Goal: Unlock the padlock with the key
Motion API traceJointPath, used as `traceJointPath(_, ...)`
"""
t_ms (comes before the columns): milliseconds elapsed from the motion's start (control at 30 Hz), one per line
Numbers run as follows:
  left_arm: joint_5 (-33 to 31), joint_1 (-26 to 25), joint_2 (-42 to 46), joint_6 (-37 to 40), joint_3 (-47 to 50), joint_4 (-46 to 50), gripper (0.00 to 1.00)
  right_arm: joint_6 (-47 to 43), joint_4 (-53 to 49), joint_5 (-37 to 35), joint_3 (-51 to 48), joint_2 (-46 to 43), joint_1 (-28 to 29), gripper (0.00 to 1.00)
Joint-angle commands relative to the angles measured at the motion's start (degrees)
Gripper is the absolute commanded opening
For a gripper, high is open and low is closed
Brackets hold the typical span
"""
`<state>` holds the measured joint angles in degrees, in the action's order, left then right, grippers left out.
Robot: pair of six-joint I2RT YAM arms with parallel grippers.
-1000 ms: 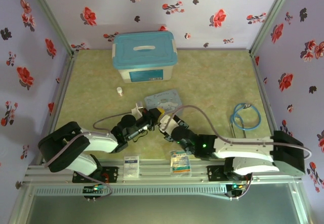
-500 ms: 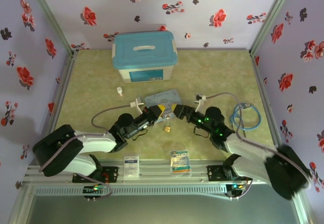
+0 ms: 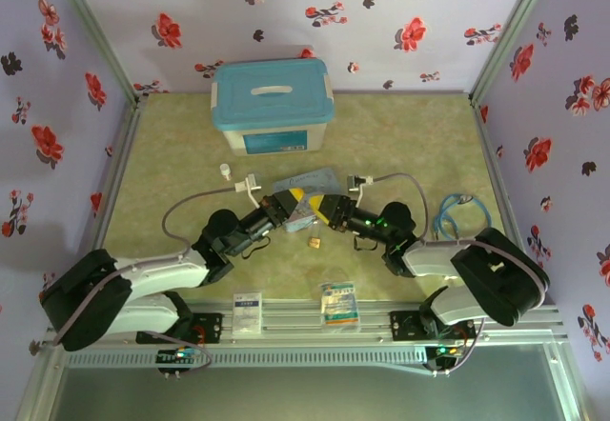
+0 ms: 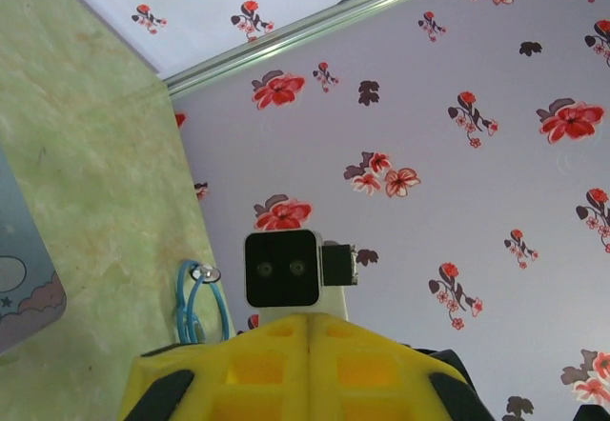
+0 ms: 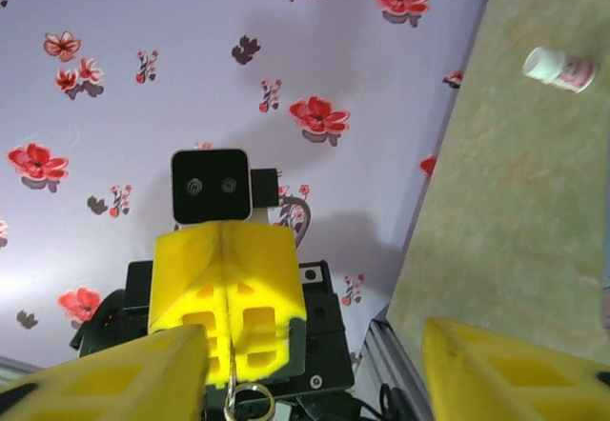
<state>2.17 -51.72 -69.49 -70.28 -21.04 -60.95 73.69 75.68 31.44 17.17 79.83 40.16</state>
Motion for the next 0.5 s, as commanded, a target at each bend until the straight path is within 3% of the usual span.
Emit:
traceJointPath(0, 0.33, 0.31, 2.01, 3.61, -1.04, 3.31, 0.0, -0.1, 3.68, 2.03, 1.85, 0.39, 2.09, 0.53)
traceJointPath(133, 0.3, 0.4, 2.98, 4.41, -1.82, 7.31, 0.0, -2.57, 3.69, 1.83, 2.96, 0.39, 4.29, 0.42)
traceJointPath(467, 0.15, 0.73, 2.7, 2.25, -0.63, 4.26, 0.0, -3.45, 3.69, 2.48, 3.64, 2.56, 5.42, 0.32)
